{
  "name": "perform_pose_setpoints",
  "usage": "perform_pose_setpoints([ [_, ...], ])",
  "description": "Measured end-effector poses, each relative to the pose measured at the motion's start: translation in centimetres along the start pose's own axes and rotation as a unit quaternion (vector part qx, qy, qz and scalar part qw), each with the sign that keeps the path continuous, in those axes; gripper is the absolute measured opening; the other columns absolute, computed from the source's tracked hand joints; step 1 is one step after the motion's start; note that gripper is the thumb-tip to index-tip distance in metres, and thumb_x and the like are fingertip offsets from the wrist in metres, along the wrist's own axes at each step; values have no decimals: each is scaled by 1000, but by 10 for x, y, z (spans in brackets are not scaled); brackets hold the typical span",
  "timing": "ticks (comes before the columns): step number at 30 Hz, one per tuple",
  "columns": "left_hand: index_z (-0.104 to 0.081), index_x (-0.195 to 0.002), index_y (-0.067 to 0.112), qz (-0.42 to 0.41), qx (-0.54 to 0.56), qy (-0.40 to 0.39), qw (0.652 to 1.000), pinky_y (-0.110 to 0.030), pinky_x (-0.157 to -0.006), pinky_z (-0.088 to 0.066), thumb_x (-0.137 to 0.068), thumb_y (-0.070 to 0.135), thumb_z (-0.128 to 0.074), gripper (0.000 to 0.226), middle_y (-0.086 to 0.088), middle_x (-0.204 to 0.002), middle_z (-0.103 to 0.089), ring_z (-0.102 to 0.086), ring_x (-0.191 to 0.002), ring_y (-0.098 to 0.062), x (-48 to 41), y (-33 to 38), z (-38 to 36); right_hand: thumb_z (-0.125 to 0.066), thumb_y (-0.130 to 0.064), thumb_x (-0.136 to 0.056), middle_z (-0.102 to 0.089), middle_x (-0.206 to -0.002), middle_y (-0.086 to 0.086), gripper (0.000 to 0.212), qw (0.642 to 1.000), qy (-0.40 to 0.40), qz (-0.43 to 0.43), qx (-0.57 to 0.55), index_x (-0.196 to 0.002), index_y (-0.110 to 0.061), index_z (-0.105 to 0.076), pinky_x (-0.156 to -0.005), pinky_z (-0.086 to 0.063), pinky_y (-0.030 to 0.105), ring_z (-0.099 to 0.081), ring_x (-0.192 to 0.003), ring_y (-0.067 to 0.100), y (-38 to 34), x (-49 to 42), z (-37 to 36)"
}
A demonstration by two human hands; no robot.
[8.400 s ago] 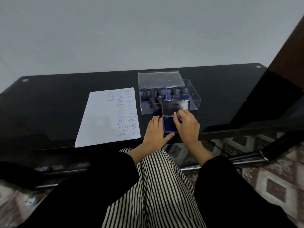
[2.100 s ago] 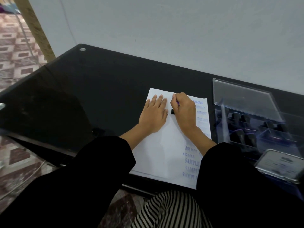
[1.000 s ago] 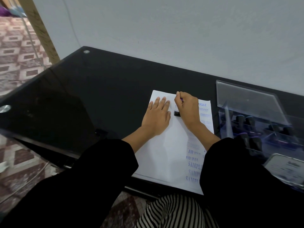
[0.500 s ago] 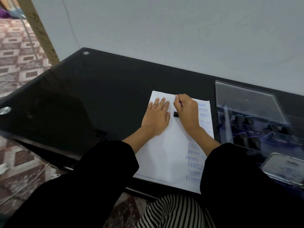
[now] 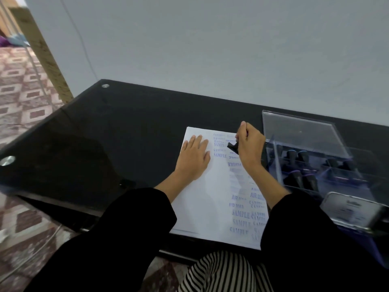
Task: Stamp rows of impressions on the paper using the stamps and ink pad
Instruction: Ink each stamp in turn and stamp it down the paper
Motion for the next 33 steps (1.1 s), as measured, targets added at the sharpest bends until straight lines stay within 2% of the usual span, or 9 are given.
perform_pose_setpoints([
  [6,-25,-146,9,7,-7,-8,1000,-35,-119,-10,-102,23,-25,46,-9,-156,-19,-13,-146,-24,1,7,3,-39,-20,-99,-50,-61,8,38,1000,-15,-25,2,-66,-4,-50,-45,-30,13,-39,-52,10,7,3,13],
  [10,-39,-138,5,-13,32,26,999,-30,-113,-22,-100,13,-31,39,-11,-145,-38,-33,-136,-22,3,21,16,-38,-22,-99,-51,-60,8,45,1000,-16,-13,12,-68,6,-55,-44,-29,14,-39,-50,10,-2,2,31],
  [13,-45,-134,4,-35,81,36,995,-27,-109,-28,-99,10,-34,38,-11,-139,-46,-41,-129,-22,8,43,25,-37,-21,-100,-46,-53,2,46,999,-31,2,10,-63,2,-52,-51,-30,23,-38,-50,10,-13,-4,51],
  [19,-41,-138,9,-86,107,-8,991,-27,-110,-30,-100,17,-35,39,-7,-145,-41,-40,-133,-21,20,105,40,-41,-19,-97,-44,-50,1,42,995,-76,-7,60,-57,-8,-47,-47,-32,9,-38,-47,9,-22,-8,106],
  [22,-36,-141,10,-121,98,-40,987,-30,-111,-27,-100,24,-38,44,-7,-148,-37,-35,-136,-21,30,137,46,-42,-14,-91,-43,-62,13,27,986,-131,-29,101,-66,-7,-49,-52,-31,23,-35,-55,18,-15,-3,122],
  [24,-32,-143,9,-147,74,-72,984,-32,-111,-27,-99,31,-40,51,-9,-149,-35,-34,-137,-23,38,156,46,-41,-13,-89,-42,-64,13,22,980,-157,-46,115,-69,-9,-50,-55,-28,29,-34,-56,18,-8,3,130],
  [27,-23,-147,7,-176,38,-109,978,-34,-112,-25,-96,40,-44,64,-11,-151,-30,-31,-138,-25,49,174,40,-41,-14,-90,-45,-56,2,25,974,-181,-65,121,-70,-5,-53,-53,-31,27,-37,-52,12,-1,13,138],
  [30,-18,-148,5,-186,19,-127,974,-34,-112,-25,-92,48,-48,76,-11,-152,-28,-30,-138,-26,55,182,33,-42,-16,-92,-51,-65,3,26,965,-219,-63,128,-76,-2,-58,-55,-32,26,-40,-57,12,5,20,134],
  [33,-16,-148,5,-180,16,-134,974,-34,-113,-25,-89,51,-52,84,-12,-152,-28,-30,-138,-26,57,183,28,-41,-15,-94,-48,-70,-1,14,957,-261,-70,104,-87,-7,-49,-53,-31,21,-39,-59,9,7,29,125],
])
Point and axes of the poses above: each hand's wrist, its own x-axis away from the middle knuckle, its own z-axis out of the back of the hand, y = z × x, the point moved 9 cm from there along -x, towards the middle knuckle
